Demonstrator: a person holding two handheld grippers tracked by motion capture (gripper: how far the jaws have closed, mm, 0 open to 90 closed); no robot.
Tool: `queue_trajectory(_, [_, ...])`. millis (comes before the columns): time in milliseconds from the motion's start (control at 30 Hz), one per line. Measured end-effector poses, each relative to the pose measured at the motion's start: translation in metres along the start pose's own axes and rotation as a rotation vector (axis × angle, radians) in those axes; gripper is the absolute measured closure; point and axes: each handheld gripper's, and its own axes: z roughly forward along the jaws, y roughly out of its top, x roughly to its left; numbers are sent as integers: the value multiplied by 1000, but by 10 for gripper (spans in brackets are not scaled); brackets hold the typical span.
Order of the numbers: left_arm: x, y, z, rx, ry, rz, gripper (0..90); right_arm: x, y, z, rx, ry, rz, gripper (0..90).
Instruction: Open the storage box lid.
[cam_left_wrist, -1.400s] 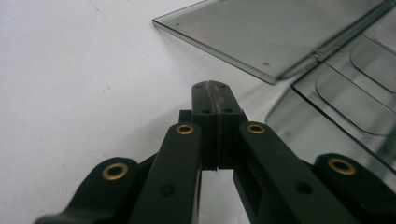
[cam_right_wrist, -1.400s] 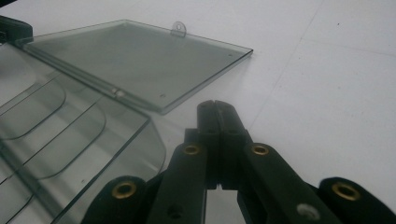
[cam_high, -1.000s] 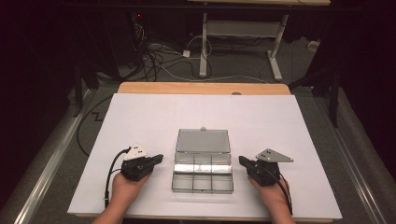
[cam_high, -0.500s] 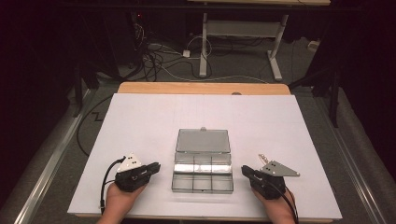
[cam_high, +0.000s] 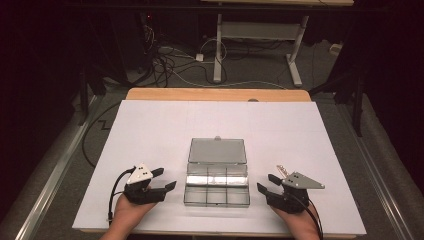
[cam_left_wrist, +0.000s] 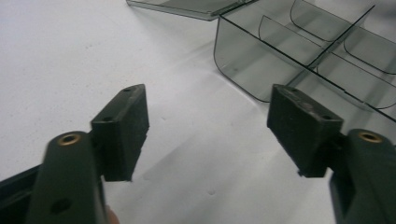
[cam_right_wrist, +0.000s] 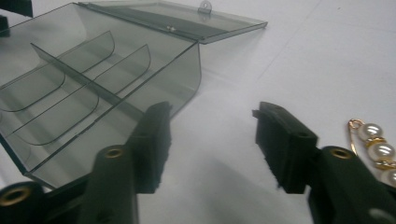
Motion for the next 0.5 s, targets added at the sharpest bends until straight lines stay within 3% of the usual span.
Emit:
queue_trajectory(367, [3, 1, 0, -9, -11, -32, 3, -5, 2, -1, 7, -29, -2, 5])
queue_trajectory(500, [4, 1, -2, -27, -5, -32, 0, -6, 2, 0, 5, -52, -8, 1])
